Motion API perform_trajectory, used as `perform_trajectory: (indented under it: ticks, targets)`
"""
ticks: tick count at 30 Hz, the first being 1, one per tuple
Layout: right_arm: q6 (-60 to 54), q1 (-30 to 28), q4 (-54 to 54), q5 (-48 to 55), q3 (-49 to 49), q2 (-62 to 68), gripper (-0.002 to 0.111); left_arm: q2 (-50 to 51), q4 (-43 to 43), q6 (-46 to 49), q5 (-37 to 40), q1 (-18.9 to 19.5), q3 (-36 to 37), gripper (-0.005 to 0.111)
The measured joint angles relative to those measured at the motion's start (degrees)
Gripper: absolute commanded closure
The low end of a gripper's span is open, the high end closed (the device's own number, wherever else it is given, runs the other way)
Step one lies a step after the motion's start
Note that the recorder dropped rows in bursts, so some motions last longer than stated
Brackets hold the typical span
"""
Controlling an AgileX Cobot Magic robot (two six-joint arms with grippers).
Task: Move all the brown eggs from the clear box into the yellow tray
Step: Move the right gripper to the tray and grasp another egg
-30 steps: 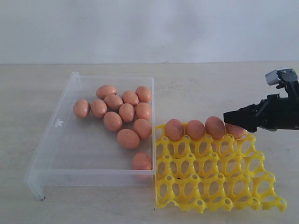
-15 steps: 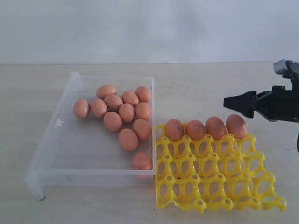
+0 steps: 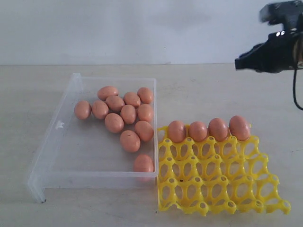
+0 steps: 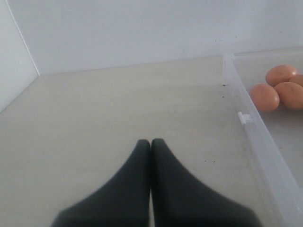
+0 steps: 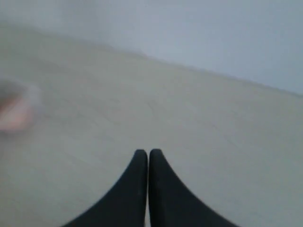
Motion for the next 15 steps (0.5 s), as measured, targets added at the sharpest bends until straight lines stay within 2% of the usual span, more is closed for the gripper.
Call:
perform_trajectory:
  ticks: [2,4,5,7,10,13,15]
  targets:
    - [5.41,5.39,-6.61,20.30,0.00,-0.05,0.107,0.00,0.00,0.00,0.00,0.00,0.00,0.111]
    - [3.08,8.74,-5.00,30.92,-0.71,-0.45,0.107,0.00,0.00,0.00,0.00,0.00,0.00,0.111]
    - [-1.76,10.10,-0.25,33.11,-1.41,-1.00,0.107,0.00,0.00,0.00,0.00,0.00,0.00,0.111]
    - [-15.23,12.97,13.61,33.74,-3.15,-2.04,0.107,0.00,0.00,0.00,0.00,0.00,0.00,0.111]
    - [-43.44,18.73,41.18,37.43,-9.50,-1.10,0.107,0.00,0.00,0.00,0.00,0.00,0.00,0.111]
    - [-66.47,24.53,65.36,53.38,-21.23,3.31,0.107,0.00,0.00,0.00,0.00,0.00,0.00,0.111]
    - [-73.78,27.35,72.34,65.35,-29.56,7.44,0.107,0.00,0.00,0.00,0.00,0.00,0.00,0.111]
